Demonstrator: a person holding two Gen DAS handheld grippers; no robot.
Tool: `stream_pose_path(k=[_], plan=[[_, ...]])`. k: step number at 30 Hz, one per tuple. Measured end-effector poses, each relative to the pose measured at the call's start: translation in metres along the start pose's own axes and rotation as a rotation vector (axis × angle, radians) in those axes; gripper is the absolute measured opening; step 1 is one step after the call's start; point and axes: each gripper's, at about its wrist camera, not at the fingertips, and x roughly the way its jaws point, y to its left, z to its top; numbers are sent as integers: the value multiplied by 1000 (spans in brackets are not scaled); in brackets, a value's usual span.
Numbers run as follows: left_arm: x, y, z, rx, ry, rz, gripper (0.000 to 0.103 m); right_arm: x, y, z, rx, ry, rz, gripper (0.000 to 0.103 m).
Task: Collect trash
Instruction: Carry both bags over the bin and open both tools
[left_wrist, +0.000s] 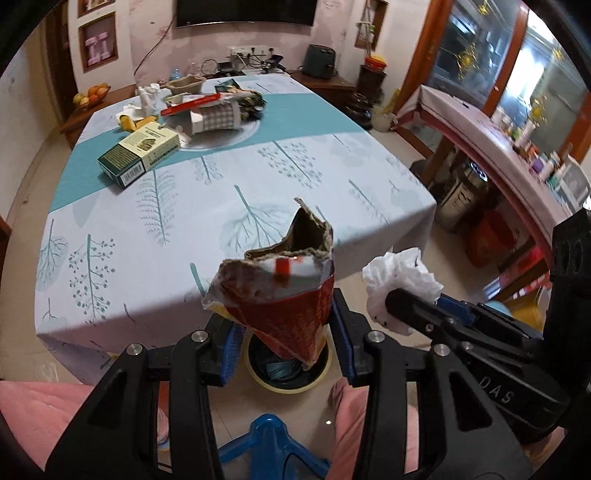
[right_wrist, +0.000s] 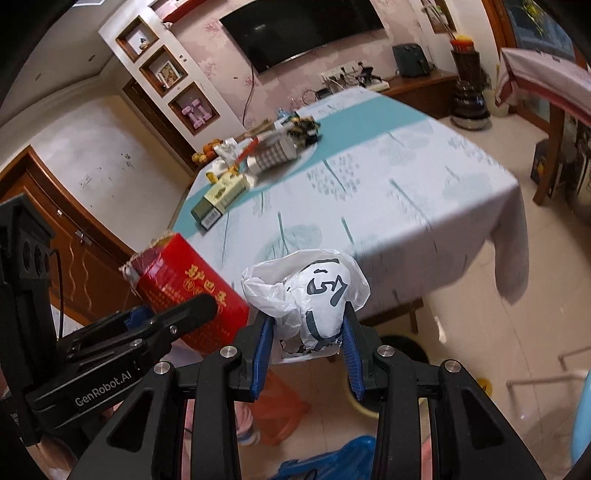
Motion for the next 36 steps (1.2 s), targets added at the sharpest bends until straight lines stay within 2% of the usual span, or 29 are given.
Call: stream_pose_path(k=[7, 16, 21, 28, 33, 36], plan=[[19, -6, -28, 19, 25, -9, 39, 14, -19, -32, 32, 46, -25, 34], [63, -5, -54, 48, 75, -15, 39, 46, -49, -60, 75, 104, -43, 34], [90, -8, -66, 73, 87, -30, 39, 75, -74, -78, 127, 152, -48, 34], [145, -7, -85, 109, 139, -4, 40, 124, -107, -104, 176, 204, -65, 34], [191, -10, -100, 169, 241, 4, 40, 164, -129, -124, 217, 211, -61, 34], [213, -14, -106, 203, 259, 20, 40, 188, -144, -134, 257, 209, -53, 34]])
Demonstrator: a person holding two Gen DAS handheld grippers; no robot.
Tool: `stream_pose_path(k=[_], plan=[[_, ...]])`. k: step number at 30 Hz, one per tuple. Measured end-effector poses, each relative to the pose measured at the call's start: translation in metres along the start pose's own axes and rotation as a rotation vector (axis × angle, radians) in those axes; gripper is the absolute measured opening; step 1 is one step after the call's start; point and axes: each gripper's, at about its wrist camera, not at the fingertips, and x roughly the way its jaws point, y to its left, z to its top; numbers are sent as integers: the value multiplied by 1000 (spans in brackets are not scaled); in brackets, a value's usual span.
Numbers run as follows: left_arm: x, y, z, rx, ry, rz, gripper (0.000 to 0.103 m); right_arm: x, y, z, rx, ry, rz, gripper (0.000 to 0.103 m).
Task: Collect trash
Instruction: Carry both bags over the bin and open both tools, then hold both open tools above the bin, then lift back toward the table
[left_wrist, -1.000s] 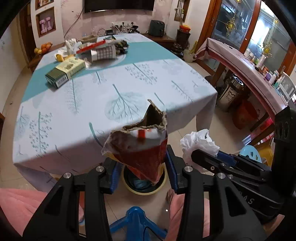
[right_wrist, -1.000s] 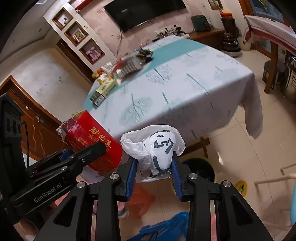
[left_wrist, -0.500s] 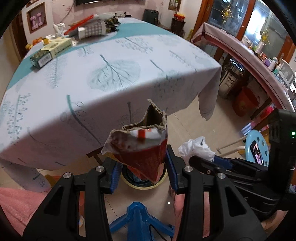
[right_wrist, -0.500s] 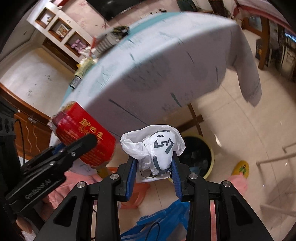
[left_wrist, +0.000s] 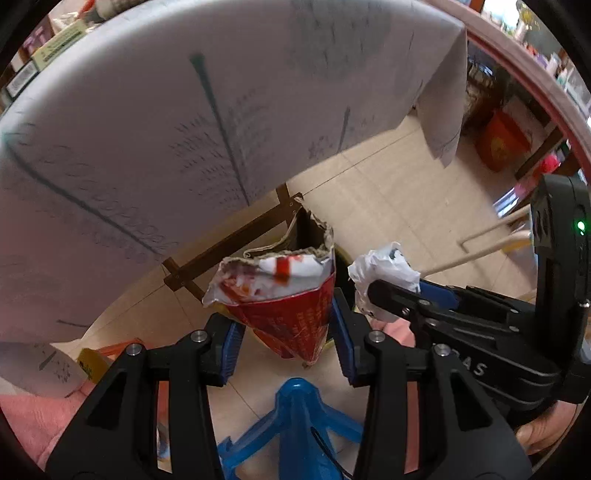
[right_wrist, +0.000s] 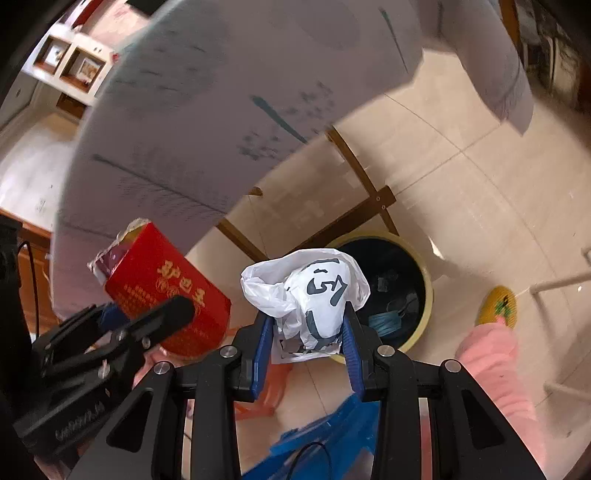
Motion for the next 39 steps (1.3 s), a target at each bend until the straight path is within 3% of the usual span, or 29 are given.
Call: stream_pose_path(k=[4, 11, 20, 26, 31, 35, 39], plan=[[25, -4, 0, 35, -3, 36, 40, 31, -15, -2, 36, 10, 11, 34], [75, 6, 4, 0, 51, 70, 40, 73, -35, -8, 10, 49, -5, 34], [110, 9, 4, -1, 79, 30, 43, 109, -70, -7, 63, 85, -41, 37], [126, 5, 7, -13, 99, 15, 49, 118, -82, -1, 87, 79, -45, 45], [128, 3, 7, -23, 111, 20, 61, 119, -87, 1, 111, 55, -51, 60], [125, 4, 6, -24, 108, 25, 70, 119, -83, 1, 108, 54, -62, 61], [122, 3, 0, -25, 116, 34, 71, 120, -81, -2, 98, 58, -85, 61]])
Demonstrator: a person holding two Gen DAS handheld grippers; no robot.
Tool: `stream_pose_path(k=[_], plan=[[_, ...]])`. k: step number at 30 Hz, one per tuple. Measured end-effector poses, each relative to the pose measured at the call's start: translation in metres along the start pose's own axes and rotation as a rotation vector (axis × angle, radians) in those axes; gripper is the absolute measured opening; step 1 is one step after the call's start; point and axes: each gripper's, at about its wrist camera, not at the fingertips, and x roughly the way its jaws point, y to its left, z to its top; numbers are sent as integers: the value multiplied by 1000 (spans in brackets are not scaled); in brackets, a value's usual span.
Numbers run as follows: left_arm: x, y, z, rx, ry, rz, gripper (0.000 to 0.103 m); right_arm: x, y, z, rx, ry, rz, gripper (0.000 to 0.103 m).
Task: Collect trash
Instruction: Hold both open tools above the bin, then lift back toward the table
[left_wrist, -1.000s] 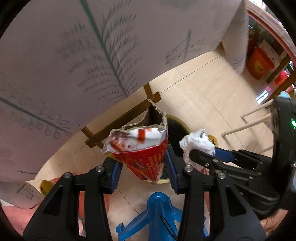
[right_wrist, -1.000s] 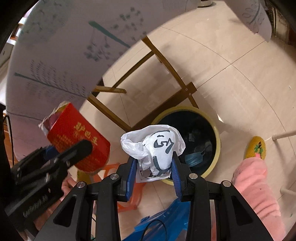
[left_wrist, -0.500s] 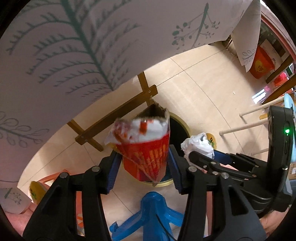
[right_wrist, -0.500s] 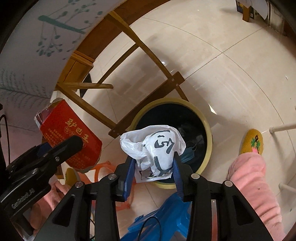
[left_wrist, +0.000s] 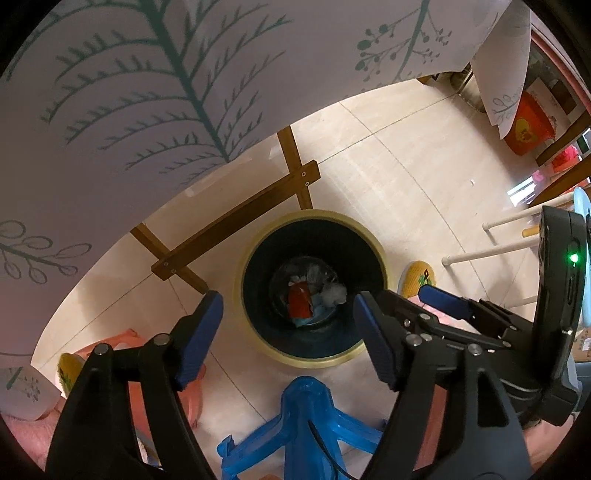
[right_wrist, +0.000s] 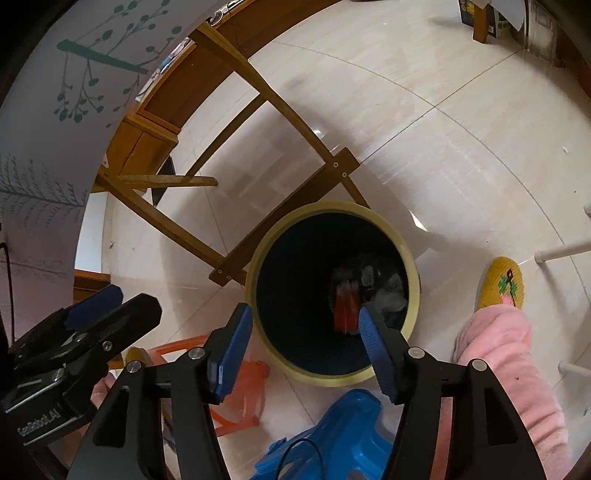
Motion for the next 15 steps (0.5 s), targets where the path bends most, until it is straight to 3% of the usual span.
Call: stream_pose_path(k=[15], plan=[[-15, -2, -17, 11, 17, 60, 71, -3, 7, -5, -41, -10, -48, 61]])
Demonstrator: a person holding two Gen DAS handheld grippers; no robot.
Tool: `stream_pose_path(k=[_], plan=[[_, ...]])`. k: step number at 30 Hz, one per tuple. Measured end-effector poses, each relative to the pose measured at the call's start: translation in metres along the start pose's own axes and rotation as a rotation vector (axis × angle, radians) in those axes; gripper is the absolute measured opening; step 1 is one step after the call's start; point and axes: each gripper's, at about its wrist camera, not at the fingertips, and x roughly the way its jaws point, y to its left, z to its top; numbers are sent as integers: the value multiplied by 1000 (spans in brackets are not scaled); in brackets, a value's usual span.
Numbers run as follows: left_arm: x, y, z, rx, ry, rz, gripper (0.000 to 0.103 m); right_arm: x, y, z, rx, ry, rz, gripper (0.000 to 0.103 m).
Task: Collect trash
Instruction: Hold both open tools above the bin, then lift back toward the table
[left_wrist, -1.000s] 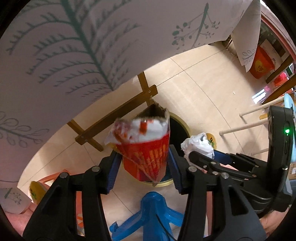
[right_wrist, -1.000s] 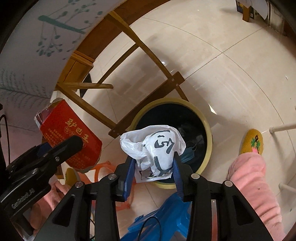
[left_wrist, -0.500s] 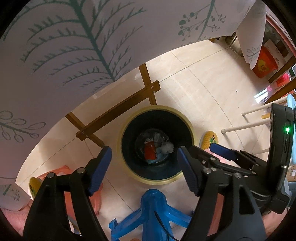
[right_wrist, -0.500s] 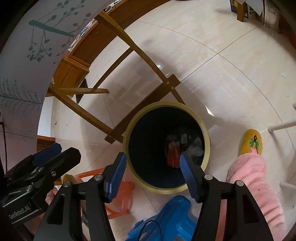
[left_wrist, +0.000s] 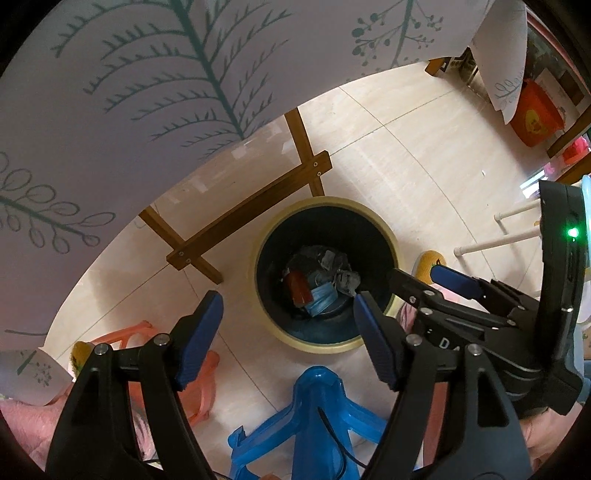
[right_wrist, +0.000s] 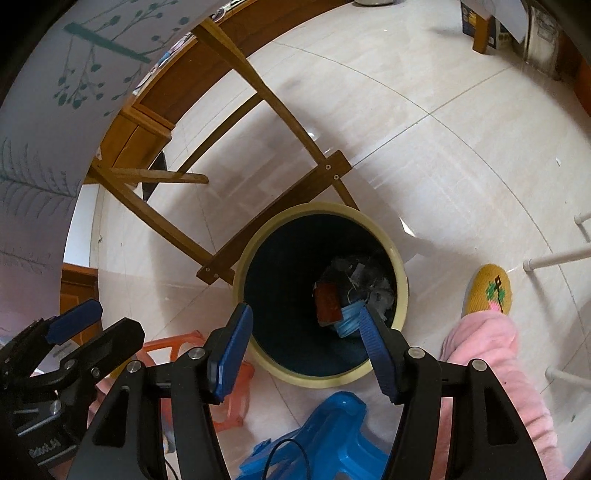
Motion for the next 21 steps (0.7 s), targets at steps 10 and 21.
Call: stream_pose_path(k=[10, 21], plan=[[-35, 5, -8, 6, -22, 6, 71, -33, 18, -3, -72, -84, 7, 61], [-104, 16, -20, -17, -127, -26, 70, -110, 48, -25, -128, -174, 22, 61]])
